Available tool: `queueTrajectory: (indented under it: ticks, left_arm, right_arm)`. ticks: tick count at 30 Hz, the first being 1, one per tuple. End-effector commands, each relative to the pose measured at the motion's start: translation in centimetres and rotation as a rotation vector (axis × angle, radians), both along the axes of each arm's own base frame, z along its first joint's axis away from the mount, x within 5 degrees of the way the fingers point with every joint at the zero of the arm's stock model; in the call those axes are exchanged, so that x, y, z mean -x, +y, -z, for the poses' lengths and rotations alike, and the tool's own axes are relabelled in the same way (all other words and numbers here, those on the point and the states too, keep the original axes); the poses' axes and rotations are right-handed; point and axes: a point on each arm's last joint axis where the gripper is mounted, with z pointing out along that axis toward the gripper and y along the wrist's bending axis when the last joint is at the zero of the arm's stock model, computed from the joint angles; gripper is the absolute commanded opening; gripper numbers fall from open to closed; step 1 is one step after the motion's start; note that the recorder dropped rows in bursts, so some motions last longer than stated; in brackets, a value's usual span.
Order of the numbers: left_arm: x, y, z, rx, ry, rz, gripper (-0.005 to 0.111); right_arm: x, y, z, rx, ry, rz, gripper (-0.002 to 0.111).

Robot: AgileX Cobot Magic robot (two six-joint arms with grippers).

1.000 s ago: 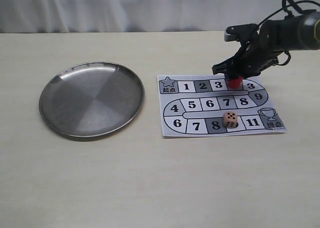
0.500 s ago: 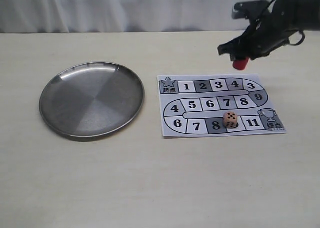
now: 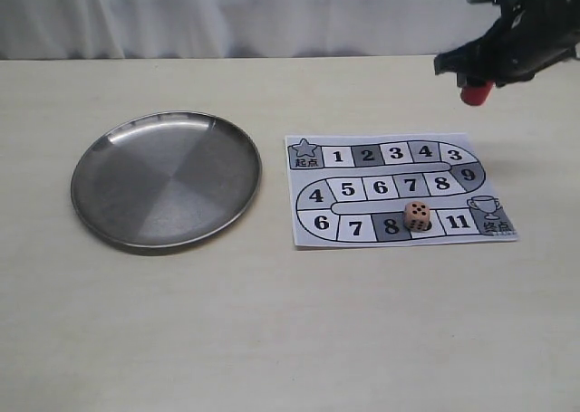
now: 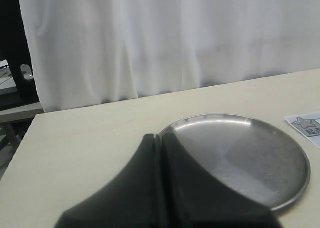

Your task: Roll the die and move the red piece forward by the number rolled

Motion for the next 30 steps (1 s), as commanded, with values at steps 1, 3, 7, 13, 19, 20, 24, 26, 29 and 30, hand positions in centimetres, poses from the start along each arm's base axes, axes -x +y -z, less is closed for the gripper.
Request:
queueTrajectory:
  ticks: [1, 3, 7, 13, 19, 20, 24, 26, 29, 30]
  left_arm:
    - [0.0, -0.1, 0.0, 0.003, -0.01, 0.01, 0.0]
    - [0.0, -0.1, 0.0, 0.003, -0.01, 0.01, 0.0]
    - [0.0, -0.1, 0.0, 0.003, -0.01, 0.01, 0.0]
    - [0.0, -0.1, 0.0, 0.003, -0.01, 0.01, 0.0]
    - [0.0, -0.1, 0.0, 0.003, -0.01, 0.01, 0.0]
    - [0.0, -0.1, 0.0, 0.003, -0.01, 0.01, 0.0]
    - [0.0, -0.1, 0.0, 0.003, -0.01, 0.01, 0.0]
    - [0.0, -0.1, 0.0, 0.003, -0.01, 0.01, 0.0]
    - [0.0, -0.1, 0.0, 0.003, -0.01, 0.01, 0.0]
    - [0.0, -0.1, 0.0, 0.003, -0.01, 0.01, 0.0]
  right_arm:
    - [-0.4, -0.9, 5.1, -0.006, 0.086, 0.022, 0.005]
    - [-0.6, -0.8, 7.8, -0.015, 0.139, 0.027, 0.005]
    - [-0.7, -0.6, 11.0, -0.017, 0.197, 0.023, 0.005]
    - [-0.6, -0.6, 11.0, -0.016, 0.2, 0.023, 0.017]
    - [-0.6, -0.6, 8.8, -0.02, 0.218, 0.032, 0.065]
    - [-0.6, -0.5, 5.6, -0.034, 0.135, 0.037, 0.064]
    - [1.4, -0.5, -5.8, -0.037, -0.163, 0.031, 0.023]
    - [3.0, -0.6, -9.2, -0.038, -0.274, 0.029, 0.004]
    - [6.9, -0.5, -12.6, -0.038, -0.48, 0.018, 0.004]
    - [8.2, -0.4, -13.0, -0.039, -0.533, 0.015, 0.004]
